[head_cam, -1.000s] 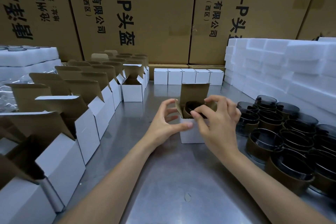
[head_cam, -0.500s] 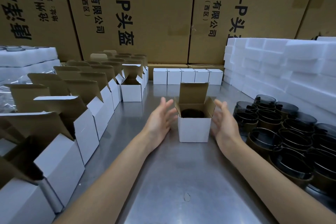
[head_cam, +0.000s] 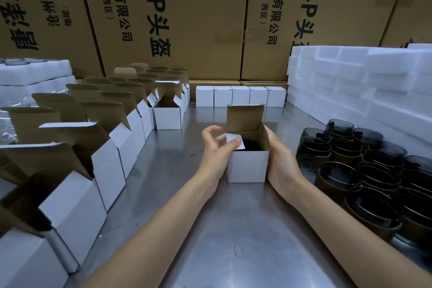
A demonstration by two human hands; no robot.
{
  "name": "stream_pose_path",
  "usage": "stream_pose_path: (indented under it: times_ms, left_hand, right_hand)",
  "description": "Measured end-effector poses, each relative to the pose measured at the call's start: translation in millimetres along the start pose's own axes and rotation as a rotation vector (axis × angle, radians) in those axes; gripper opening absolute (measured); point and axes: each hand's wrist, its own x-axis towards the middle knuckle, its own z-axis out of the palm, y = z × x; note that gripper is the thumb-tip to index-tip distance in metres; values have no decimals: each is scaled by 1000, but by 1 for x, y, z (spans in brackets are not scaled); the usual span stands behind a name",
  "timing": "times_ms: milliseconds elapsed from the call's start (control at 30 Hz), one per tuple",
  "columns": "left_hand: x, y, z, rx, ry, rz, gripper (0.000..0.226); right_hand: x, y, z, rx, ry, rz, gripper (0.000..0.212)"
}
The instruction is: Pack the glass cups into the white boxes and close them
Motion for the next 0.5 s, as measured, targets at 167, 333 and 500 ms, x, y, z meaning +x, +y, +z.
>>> stream_pose_path:
  times_ms: [167,333,500]
  left_hand:
    - [-2,0,-2,162,-52,66,27]
    - [-4,1,-3,175,-67,62,32]
    - [-3,1,-4,117,-64,38,27]
  right_hand:
    - [-1,0,0,22,-31,11,38]
    - [1,4,-3,-27,-1,42,28]
    - [5,6,-2,-176,26,-6,52]
